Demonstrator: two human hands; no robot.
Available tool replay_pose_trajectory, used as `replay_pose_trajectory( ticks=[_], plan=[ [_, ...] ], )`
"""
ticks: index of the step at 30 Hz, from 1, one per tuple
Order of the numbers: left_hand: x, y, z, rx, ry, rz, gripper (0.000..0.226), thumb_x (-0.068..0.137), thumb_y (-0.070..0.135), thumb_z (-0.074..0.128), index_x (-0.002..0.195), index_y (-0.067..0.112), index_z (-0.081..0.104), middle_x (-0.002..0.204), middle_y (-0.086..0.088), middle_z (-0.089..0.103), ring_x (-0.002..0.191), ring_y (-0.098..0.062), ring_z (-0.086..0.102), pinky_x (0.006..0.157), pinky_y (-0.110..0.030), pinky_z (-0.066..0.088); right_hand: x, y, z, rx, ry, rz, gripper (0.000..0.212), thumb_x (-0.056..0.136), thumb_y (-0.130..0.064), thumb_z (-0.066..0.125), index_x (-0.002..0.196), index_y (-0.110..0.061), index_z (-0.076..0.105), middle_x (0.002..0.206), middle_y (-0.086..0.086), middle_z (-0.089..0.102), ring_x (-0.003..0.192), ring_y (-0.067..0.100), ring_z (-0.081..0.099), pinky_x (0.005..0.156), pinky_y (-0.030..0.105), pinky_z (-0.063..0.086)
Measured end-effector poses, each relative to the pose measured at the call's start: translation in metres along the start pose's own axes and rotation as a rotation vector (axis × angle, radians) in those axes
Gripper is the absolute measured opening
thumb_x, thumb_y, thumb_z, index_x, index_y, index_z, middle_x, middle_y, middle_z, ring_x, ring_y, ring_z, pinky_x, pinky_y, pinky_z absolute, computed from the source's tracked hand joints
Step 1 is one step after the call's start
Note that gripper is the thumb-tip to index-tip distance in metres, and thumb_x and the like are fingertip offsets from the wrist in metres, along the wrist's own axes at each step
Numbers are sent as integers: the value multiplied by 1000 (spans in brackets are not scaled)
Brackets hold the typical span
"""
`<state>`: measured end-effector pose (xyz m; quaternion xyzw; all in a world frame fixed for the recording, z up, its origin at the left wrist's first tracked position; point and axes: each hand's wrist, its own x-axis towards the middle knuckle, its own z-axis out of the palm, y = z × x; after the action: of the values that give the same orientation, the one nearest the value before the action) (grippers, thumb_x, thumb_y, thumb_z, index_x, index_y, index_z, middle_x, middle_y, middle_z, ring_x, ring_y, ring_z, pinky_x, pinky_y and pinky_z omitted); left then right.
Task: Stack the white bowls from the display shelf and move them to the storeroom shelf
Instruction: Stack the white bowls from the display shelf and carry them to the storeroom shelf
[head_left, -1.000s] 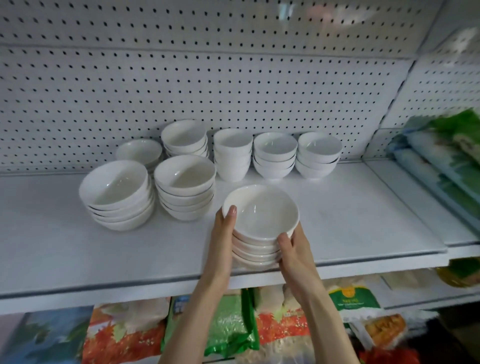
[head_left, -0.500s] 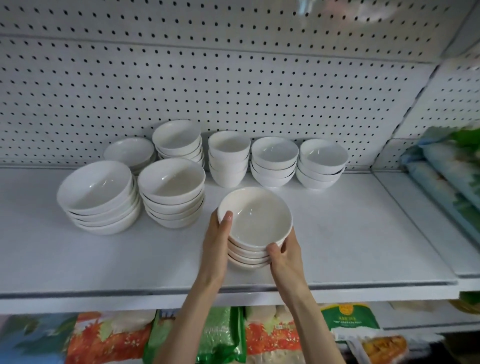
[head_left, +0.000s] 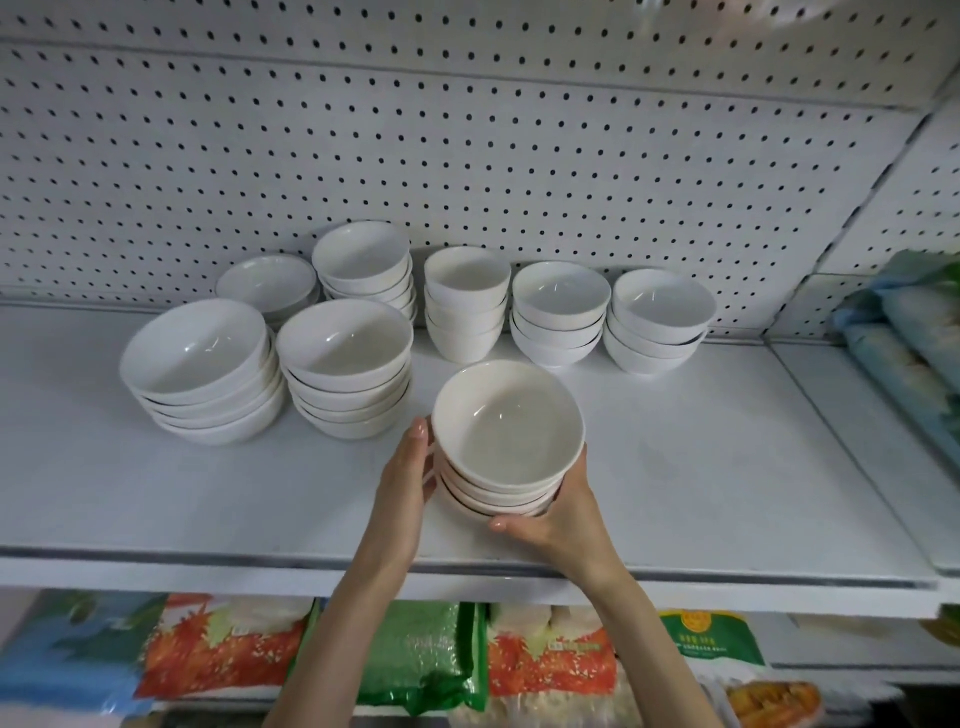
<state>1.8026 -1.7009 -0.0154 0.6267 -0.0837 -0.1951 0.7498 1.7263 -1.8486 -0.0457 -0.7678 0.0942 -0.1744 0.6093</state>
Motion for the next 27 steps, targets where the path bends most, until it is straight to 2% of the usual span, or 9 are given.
replay_pose_trajectory(
  ticks=[4,7,9,11,15,19,22,25,27],
  plan=[
    [1,9,4,-36,5,-17,27,95,44,36,103,35,60,103,22,66,108,-5,60,102,-34,43,3,3,1,-44,93,-1,103,36,-50,84,125,-42,32,124,-18,53,110,-17,50,84,1,38],
    [7,16,5,28,23,11,25,99,42,36,104,37,60,107,22,65,123,-13,56,105,-31,40,15,5,0,-56,118,-1,102,35,-48,85,123,-45,34,120,-23,55,107,-17,51,82,1,38],
    [7,21,-1,99,72,56,23,97,53,38,105,43,57,110,21,62,124,-15,55,105,-32,40,27,6,0,-62,120,-1,103,37,-46,86,125,-43,35,120,-19,58,105,-14,54,81,3,40],
    [0,31,-11,238,141,194,41,81,67,37,110,46,57,117,21,62,119,-8,57,106,-31,41,41,6,2,-60,130,5,104,39,-44,86,129,-35,35,120,-14,60,103,-12,56,80,4,42],
    [-11,47,-35,563,313,541,46,90,52,35,120,26,58,120,11,63,110,1,57,95,-15,42,67,1,9,-37,171,-17,104,40,-43,82,131,-32,33,121,-15,56,104,-15,53,81,0,39],
    [6,38,-61,1011,386,661,51,97,42,34,136,13,51,140,-8,51,130,-22,41,107,-29,28,75,0,20,-17,214,-79,99,45,-41,84,130,-41,32,129,-17,50,118,-7,48,94,6,37],
    [14,25,-72,1254,353,622,57,100,48,28,141,14,47,148,-12,43,138,-29,36,113,-33,21,75,5,29,-12,262,-101,106,48,-39,86,139,-31,32,135,-9,47,126,5,46,100,14,37],
    [16,18,-74,1322,319,596,60,100,51,22,143,16,44,152,-12,38,142,-30,31,114,-36,21,76,11,35,-30,297,-116,113,50,-34,89,144,-25,28,140,-3,43,130,10,42,105,24,36],
    [16,17,-73,1316,326,588,61,100,52,21,145,17,41,154,-11,34,144,-29,27,115,-40,24,78,10,38,-44,307,-123,113,52,-29,91,145,-22,27,141,-1,42,131,12,41,107,23,35]
  ],
)
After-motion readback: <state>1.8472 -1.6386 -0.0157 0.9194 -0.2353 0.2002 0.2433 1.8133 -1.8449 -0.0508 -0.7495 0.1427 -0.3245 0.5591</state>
